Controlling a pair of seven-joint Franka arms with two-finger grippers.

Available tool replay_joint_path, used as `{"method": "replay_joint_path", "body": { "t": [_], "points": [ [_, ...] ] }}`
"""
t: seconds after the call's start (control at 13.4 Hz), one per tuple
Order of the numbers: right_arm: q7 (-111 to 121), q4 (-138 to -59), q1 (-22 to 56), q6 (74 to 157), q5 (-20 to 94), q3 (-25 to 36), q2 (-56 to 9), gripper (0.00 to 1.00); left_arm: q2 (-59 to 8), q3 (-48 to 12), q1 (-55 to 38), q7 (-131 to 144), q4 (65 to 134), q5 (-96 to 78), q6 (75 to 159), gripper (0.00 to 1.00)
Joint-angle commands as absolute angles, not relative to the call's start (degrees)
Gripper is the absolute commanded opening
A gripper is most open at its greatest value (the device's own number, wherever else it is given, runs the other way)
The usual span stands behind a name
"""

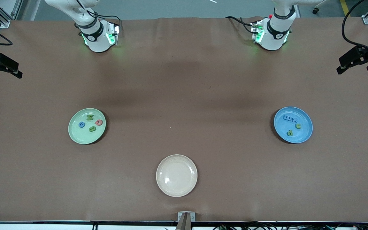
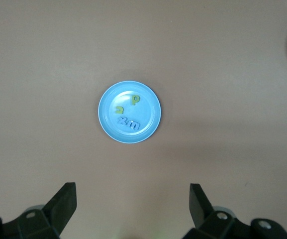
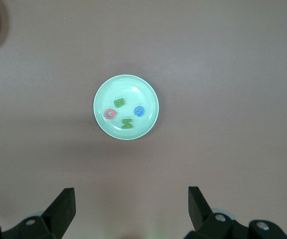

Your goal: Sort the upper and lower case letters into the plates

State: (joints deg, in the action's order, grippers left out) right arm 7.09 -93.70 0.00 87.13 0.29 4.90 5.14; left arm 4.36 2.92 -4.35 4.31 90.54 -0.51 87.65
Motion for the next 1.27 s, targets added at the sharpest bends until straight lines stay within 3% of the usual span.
{"method": "replay_joint_path", "body": {
  "t": [0.0,0.37,0.82,1.19],
  "points": [
    [7.82,-95.54,0.00,87.63,1.32,5.01,7.03,1.00,3.87,3.52,-4.48,3.16,90.44,-0.44,88.68,1.00],
    [7.91,-95.54,0.00,87.45,2.02,5.10,6.94,1.00,2.11,3.43,-4.57,3.16,89.92,0.00,90.62,1.00],
    [7.82,-95.54,0.00,86.75,2.02,5.10,6.94,1.00,-2.54,3.52,-4.83,3.43,81.40,0.09,90.97,1.00],
    [7.74,-95.71,-0.09,86.13,2.20,5.10,6.94,1.00,-2.81,3.43,-4.48,3.69,81.47,-0.61,88.33,1.00]
  ]
}}
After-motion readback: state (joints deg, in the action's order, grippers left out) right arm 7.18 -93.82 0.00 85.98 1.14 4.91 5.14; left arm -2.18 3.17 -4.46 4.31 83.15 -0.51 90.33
